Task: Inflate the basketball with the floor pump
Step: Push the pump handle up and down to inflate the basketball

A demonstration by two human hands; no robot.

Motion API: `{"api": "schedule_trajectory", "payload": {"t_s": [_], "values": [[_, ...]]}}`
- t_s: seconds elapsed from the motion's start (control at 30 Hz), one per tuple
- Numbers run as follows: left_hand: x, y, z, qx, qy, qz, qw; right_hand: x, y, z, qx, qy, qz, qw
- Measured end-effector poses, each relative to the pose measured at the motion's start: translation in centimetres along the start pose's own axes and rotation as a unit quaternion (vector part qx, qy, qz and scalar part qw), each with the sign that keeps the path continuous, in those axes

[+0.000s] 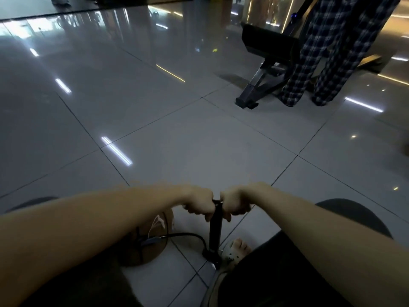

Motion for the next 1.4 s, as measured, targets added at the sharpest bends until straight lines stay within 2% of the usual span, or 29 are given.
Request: {"api": "schedule_trajectory", "payload": {"t_s": [0.07,0.23,0.3,0.43,0.6,0.73,0.9,1.03,1.13,1.27,1.4], "values": [[-2.1,0.6,2.6,-0.007,-0.009,-0.004,1.000,-1.8,-0.9,3.0,0.003,-0.012,0.004,1.000],[-10.7,2.4,10.7,0.020,0.022,0.033,0.999,-9.4,-3.0,12.2,-0.039,0.042,-0.054,0.997],[-12.3,2.7,11.6,0.026,0.031,0.024,0.999,-10.8,-3.0,13.1,-0.048,0.048,-0.063,0.996],[-9.4,1.5,6.0,0.003,0.015,0.030,0.999,-8.4,-1.2,7.5,-0.013,0.028,-0.038,0.999],[-5.3,-0.4,-0.8,0.002,0.014,0.036,0.999,-5.2,0.7,-0.2,-0.040,0.012,-0.054,0.998],[-2.0,-1.6,-3.3,-0.004,0.032,0.030,0.999,-2.6,1.1,-4.0,-0.027,-0.010,-0.036,0.999],[1.3,-0.8,-2.8,0.005,0.018,0.028,0.999,1.1,0.8,-3.1,-0.005,-0.004,-0.002,1.000],[1.4,-0.3,0.3,-0.014,0.005,0.016,1.000,1.2,-0.8,0.3,0.018,-0.021,0.026,0.999],[-1.8,-0.2,4.0,-0.019,-0.004,0.026,0.999,-1.7,-2.4,4.4,0.022,-0.032,0.020,0.999],[-9.1,0.8,10.2,0.013,0.008,0.061,0.998,-8.3,-4.3,11.3,-0.020,0.019,-0.028,0.999],[-11.5,1.2,10.6,0.021,0.007,0.053,0.998,-10.6,-3.8,12.0,-0.033,0.029,-0.051,0.998]]}}
Point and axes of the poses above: each hand's wrist, its own z-axis away from the middle knuckle, its own x-axis out of the palm, y = z × x, the point moved 5 cm from there along -z, towards the middle knuckle, and after that the axes turned 8 degrees about -y, right-handed, at the moved point
